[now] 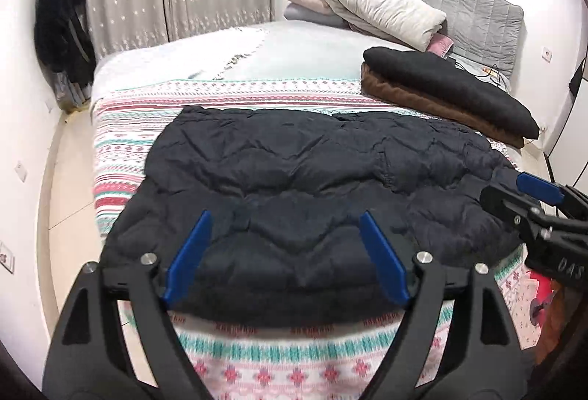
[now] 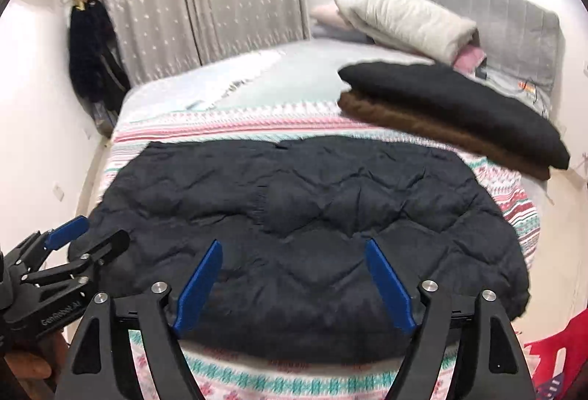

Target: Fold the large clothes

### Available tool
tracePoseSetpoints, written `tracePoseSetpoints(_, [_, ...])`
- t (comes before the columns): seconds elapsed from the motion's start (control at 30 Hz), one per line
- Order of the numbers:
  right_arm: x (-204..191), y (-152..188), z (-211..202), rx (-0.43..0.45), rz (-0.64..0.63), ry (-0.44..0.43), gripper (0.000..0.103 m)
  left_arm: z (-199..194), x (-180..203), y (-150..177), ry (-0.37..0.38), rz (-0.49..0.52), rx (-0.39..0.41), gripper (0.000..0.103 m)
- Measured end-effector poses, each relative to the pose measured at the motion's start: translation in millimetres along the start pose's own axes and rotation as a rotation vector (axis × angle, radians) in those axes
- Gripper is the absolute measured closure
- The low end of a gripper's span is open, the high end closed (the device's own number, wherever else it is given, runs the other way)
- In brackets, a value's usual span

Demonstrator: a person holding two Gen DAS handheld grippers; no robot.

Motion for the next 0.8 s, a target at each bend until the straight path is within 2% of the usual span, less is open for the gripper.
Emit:
tracePoseSetpoints(0.13, [-12,18,-30,0.039,-0.040,-0.004,0.017,-18,2,10,-0.006,-0.012,0.010,0.012])
tracePoseSetpoints(0.3, [-8,28,-52,0.077,0.016,-0.007,0.016,-33,10,24,-0.019,-0.009,0.023,0.009])
tracePoseSetpoints(0.47, [-7,37,-71,0.116,0.030,0.051,0.011,-42,12,32,-0.036,-0.026,0.036,0.009])
tracePoseSetpoints(0.63, [-4,49,-78,0.115,0.052,0.056,0.011,-51,19,39,-0.049,-0.028,0.069,0.008])
tracePoseSetpoints(0.8, [-2,65,-67,0.058,0.062,0.103,0.011,-38,28,51,-0.046,-0.001,0.012,0.008])
Point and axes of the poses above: each gripper's, at about its wrist camera, not at the fingertips, and z roughly the way its jaws point, x to its right, y to its underside, the point moved 2 cm from there along z, roughly the way its jaws point, and after that the axes turned 2 degrees about z, right-handed, at the moved point
